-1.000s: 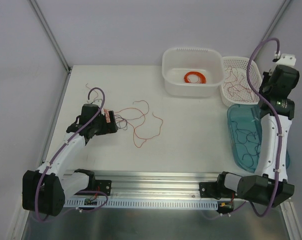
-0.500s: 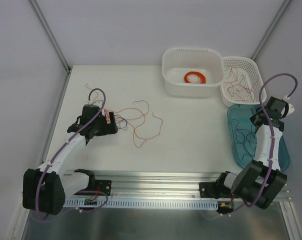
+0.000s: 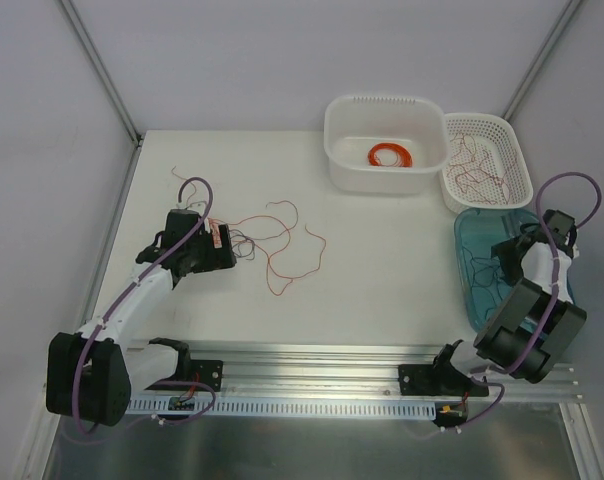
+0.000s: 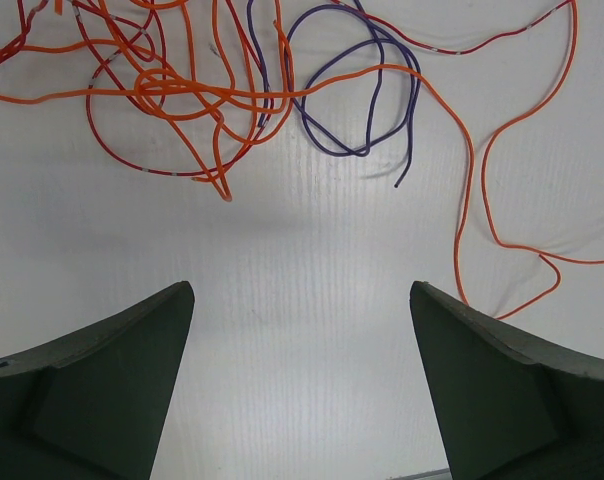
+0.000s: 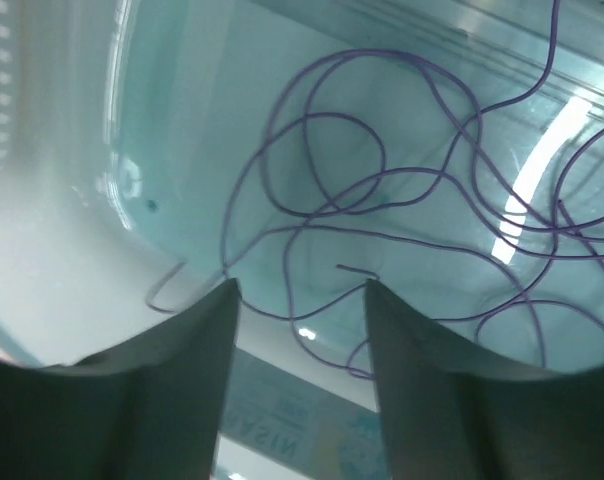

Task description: Untangle the cables

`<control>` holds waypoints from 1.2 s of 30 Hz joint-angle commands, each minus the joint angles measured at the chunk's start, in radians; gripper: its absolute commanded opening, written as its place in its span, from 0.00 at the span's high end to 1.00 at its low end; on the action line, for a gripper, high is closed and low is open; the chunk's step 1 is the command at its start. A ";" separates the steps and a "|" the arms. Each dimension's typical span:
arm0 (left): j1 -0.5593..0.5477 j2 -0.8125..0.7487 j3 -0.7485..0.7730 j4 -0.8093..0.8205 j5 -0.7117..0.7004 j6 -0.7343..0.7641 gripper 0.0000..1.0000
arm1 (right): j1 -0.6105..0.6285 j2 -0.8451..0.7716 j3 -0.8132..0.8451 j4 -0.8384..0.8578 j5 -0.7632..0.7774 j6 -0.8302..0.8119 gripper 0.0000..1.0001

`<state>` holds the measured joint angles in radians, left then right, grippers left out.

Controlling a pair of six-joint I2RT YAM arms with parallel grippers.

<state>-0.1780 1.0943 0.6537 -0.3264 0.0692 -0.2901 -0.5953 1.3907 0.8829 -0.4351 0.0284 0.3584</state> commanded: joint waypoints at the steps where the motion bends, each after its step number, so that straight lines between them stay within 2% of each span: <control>1: -0.009 -0.004 0.000 0.015 0.014 -0.004 0.09 | 0.008 -0.074 0.102 -0.037 -0.021 -0.010 0.39; 2: -0.009 -0.004 0.000 0.013 0.015 -0.006 0.09 | 0.012 -0.085 0.122 -0.065 -0.021 -0.021 0.31; 5: -0.008 0.007 0.007 0.013 0.026 -0.017 0.09 | 0.037 -0.128 0.188 -0.111 -0.019 -0.036 0.19; 8: -0.008 0.021 0.021 0.015 0.041 -0.044 0.09 | 0.100 -0.174 0.234 -0.136 0.001 -0.067 0.11; 11: -0.008 0.038 0.037 0.012 0.047 -0.073 0.09 | 0.189 -0.214 0.260 -0.137 0.011 -0.120 0.08; 15: -0.008 0.059 0.058 0.003 0.017 -0.144 0.09 | 0.394 -0.272 0.258 -0.113 0.005 -0.242 0.06; 19: -0.008 0.099 0.104 -0.020 -0.037 -0.228 0.10 | 0.577 -0.321 0.225 -0.088 -0.079 -0.354 0.06; 26: -0.009 0.208 0.181 -0.022 -0.034 -0.346 0.24 | 0.868 -0.394 0.073 0.019 -0.165 -0.380 0.05; 31: -0.037 0.288 0.244 -0.022 -0.046 -0.347 0.41 | 0.989 -0.366 0.036 0.062 -0.180 -0.397 0.04; 36: -0.071 0.374 0.296 -0.022 -0.065 -0.287 0.46 | 1.069 -0.355 0.014 0.101 -0.183 -0.398 0.04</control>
<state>-0.2317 1.4319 0.8959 -0.3473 0.0334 -0.6056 0.4461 1.0336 0.9070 -0.4107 -0.1345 -0.0200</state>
